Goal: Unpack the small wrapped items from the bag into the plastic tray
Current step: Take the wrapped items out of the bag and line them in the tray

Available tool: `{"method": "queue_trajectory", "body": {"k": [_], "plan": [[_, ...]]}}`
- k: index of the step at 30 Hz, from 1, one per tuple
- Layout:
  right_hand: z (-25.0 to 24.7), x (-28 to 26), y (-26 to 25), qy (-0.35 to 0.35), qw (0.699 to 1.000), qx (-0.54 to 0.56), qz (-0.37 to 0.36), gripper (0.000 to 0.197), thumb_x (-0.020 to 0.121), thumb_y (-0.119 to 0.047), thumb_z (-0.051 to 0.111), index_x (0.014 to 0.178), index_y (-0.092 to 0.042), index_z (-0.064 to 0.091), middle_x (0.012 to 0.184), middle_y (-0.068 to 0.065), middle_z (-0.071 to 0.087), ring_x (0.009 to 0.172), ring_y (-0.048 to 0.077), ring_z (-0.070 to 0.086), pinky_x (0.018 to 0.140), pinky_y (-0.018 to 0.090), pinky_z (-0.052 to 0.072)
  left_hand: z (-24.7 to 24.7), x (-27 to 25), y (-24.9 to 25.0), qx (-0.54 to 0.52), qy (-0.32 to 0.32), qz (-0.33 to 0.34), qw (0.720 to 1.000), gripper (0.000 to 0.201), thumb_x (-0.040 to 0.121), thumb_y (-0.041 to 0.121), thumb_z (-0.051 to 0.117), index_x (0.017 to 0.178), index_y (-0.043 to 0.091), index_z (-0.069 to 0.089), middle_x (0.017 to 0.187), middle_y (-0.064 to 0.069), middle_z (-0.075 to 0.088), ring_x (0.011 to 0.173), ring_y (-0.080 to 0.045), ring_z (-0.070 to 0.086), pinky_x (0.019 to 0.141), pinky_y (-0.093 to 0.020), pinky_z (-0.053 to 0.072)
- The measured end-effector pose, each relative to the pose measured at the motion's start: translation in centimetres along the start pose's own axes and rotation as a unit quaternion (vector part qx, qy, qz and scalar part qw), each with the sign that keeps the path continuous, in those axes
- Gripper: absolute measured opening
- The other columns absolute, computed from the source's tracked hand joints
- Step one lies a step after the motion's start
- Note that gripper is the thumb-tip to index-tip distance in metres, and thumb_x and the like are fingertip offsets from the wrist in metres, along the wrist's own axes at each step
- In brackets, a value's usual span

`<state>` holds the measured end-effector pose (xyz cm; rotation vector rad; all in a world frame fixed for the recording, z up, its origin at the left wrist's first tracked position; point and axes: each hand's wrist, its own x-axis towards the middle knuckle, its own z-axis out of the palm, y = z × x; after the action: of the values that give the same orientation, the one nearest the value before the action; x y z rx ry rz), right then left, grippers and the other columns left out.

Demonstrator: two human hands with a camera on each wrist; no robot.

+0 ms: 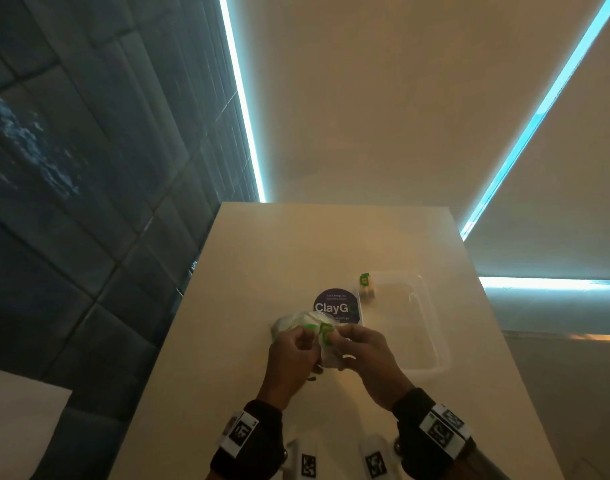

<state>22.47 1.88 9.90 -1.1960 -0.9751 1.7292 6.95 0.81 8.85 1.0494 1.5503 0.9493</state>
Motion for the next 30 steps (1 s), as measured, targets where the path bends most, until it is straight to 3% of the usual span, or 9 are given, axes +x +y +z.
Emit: {"method": "queue_trajectory", "body": {"k": [3, 7, 10, 13, 18, 21, 25, 28, 30], "plan": [[0.2, 0.2, 0.1, 0.031, 0.999, -0.022, -0.017, 0.022, 0.089, -0.019, 0.066, 0.097, 0.001, 0.069, 0.094, 0.019, 0.071, 0.075, 0.025, 0.064, 0.066, 0.035, 0.050, 0.1, -0.4, 0.3, -0.012, -0.058, -0.011, 0.998, 0.009, 0.090, 0.016, 0.067, 0.097, 0.011, 0.069, 0.082, -0.006, 0.076, 0.071, -0.026, 0.074, 0.068, -0.043, 0.059], [-0.1, 0.3, 0.4, 0.085, 0.995, -0.026, -0.034, 0.015, 0.088, -0.015, 0.067, 0.092, 0.000, 0.071, 0.090, 0.021, 0.071, 0.072, 0.025, 0.059, 0.058, 0.032, 0.045, 0.1, -0.5, 0.3, -0.033, -0.100, -0.051, 0.993, 0.021, 0.098, 0.016, 0.053, 0.108, 0.005, 0.068, 0.100, -0.011, 0.073, 0.086, -0.018, 0.073, 0.061, -0.025, 0.056], [-0.1, 0.3, 0.7, 0.104, 0.993, -0.046, -0.045, 0.012, 0.089, -0.011, 0.065, 0.089, -0.001, 0.071, 0.086, 0.017, 0.071, 0.069, 0.022, 0.060, 0.056, 0.028, 0.046, 0.2, -0.6, 0.5, -0.023, -0.070, -0.067, 0.995, 0.025, 0.098, 0.025, 0.053, 0.106, 0.007, 0.069, 0.096, -0.009, 0.074, 0.082, -0.017, 0.072, 0.056, -0.025, 0.054], [0.0, 0.4, 0.9, 0.111, 0.992, -0.047, -0.049, 0.007, 0.088, -0.007, 0.066, 0.093, -0.003, 0.069, 0.086, 0.009, 0.073, 0.071, 0.015, 0.067, 0.058, 0.022, 0.052, 0.7, -0.9, 0.5, -0.002, -0.038, -0.023, 0.999, 0.021, 0.090, 0.026, 0.067, 0.103, 0.010, 0.071, 0.092, -0.002, 0.075, 0.075, -0.010, 0.073, 0.057, -0.024, 0.056], [-0.2, 0.2, 1.7, 0.088, 0.995, -0.042, -0.003, 0.015, 0.088, -0.014, 0.069, 0.100, -0.005, 0.069, 0.090, 0.016, 0.073, 0.074, 0.024, 0.064, 0.062, 0.032, 0.048, 1.4, -0.7, -0.6, 0.011, 0.029, -0.010, 0.999, 0.016, 0.085, 0.015, 0.073, 0.099, 0.009, 0.074, 0.089, -0.003, 0.075, 0.071, -0.014, 0.072, 0.055, -0.018, 0.054], [-0.5, 0.0, 2.1, 0.079, 0.994, -0.063, 0.027, 0.016, 0.089, -0.017, 0.067, 0.090, -0.001, 0.071, 0.085, 0.015, 0.072, 0.072, 0.022, 0.061, 0.063, 0.031, 0.046, 1.5, -0.6, -1.3, 0.010, 0.014, -0.018, 1.000, 0.019, 0.083, 0.013, 0.075, 0.101, 0.007, 0.075, 0.092, -0.005, 0.075, 0.077, -0.016, 0.072, 0.063, -0.027, 0.060], [-1.4, 0.3, 2.0, 0.106, 0.992, -0.067, 0.034, 0.017, 0.088, -0.015, 0.068, 0.089, 0.002, 0.071, 0.085, 0.018, 0.071, 0.074, 0.025, 0.061, 0.069, 0.037, 0.049, 0.1, 0.2, -3.3, 0.234, 0.089, 0.033, 0.968, 0.013, 0.089, 0.019, 0.063, 0.088, 0.014, 0.075, 0.086, -0.001, 0.074, 0.080, -0.019, 0.068, 0.070, -0.025, 0.054], [-2.0, 0.4, 1.8, 0.109, 0.991, -0.068, 0.038, 0.018, 0.087, -0.014, 0.069, 0.090, 0.004, 0.071, 0.090, 0.024, 0.070, 0.075, 0.028, 0.060, 0.070, 0.040, 0.048, -0.7, 1.1, -5.2, 0.395, 0.044, 0.057, 0.916, 0.038, 0.088, 0.021, 0.037, 0.106, 0.019, 0.070, 0.110, -0.002, 0.066, 0.108, -0.022, 0.059, 0.089, -0.031, 0.050], [-2.3, 0.5, 1.7, 0.111, 0.991, -0.068, 0.040, 0.018, 0.087, -0.014, 0.069, 0.089, 0.004, 0.071, 0.091, 0.026, 0.070, 0.076, 0.029, 0.060, 0.072, 0.042, 0.049, -0.4, 1.5, -5.6, 0.441, 0.019, 0.057, 0.896, 0.042, 0.085, 0.016, 0.037, 0.118, 0.024, 0.062, 0.122, 0.002, 0.056, 0.118, -0.022, 0.051, 0.092, -0.032, 0.048]]}}
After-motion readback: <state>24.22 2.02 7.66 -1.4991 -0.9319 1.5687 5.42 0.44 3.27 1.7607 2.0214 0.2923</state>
